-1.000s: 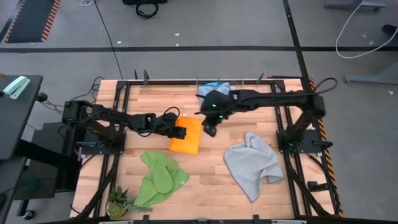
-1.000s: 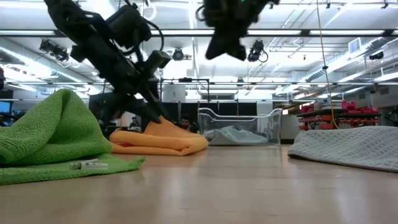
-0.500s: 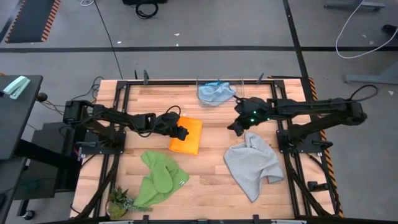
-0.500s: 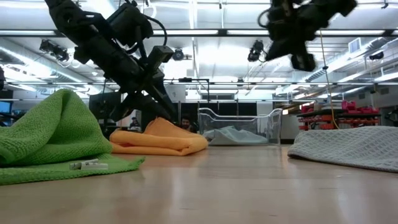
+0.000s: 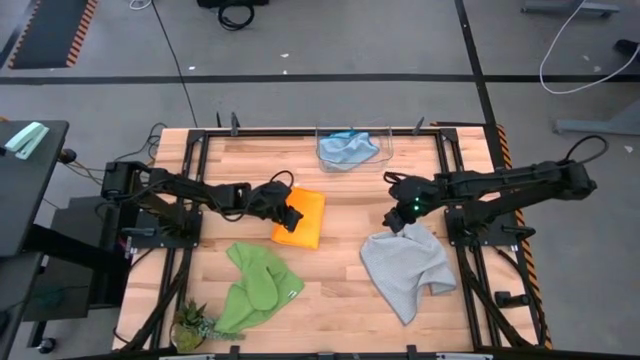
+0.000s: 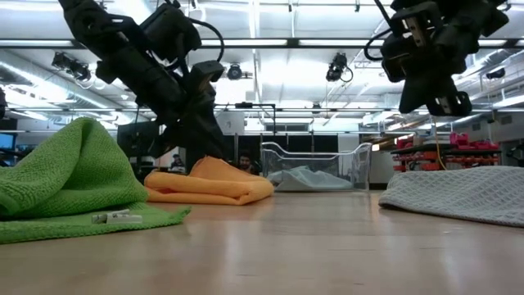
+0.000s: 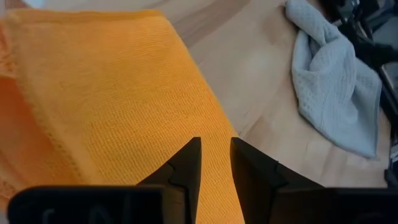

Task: Fold microfiber towels
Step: Put the orange microfiber cloth into the transparent bin

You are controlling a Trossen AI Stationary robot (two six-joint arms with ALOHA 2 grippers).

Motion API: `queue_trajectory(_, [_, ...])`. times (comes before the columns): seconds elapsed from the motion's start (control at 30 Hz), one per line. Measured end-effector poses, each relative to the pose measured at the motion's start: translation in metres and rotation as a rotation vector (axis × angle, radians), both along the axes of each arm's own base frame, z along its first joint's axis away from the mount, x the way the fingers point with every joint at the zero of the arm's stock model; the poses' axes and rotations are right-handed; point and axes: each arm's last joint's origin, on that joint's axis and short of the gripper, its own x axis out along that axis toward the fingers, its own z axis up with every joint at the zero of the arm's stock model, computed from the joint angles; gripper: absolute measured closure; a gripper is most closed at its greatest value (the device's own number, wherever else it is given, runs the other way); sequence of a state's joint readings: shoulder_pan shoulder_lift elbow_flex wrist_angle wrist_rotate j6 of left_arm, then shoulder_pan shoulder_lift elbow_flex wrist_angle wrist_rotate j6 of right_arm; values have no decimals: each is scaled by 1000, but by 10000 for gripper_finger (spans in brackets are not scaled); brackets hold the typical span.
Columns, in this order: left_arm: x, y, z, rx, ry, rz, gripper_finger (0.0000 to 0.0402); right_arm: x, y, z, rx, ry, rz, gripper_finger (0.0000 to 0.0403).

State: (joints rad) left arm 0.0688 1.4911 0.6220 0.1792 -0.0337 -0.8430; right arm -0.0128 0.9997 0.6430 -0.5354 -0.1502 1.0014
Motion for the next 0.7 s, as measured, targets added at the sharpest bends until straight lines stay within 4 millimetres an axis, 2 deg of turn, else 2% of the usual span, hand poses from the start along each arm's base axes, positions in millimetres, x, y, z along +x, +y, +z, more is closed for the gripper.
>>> queue_trajectory(0.2, [-1,-5,-1,59,19,-67,308,9,5,-6,0,11,-121,389])
queue_trajectory(0.37, [-1,-5,-1,60,27,-68,315,34,4,-13,5,-72,-130,385])
queue_trajectory(0.7, [-1,-4,-1,17,23,-32,310,69,-18,-55,5,-36,-82,322])
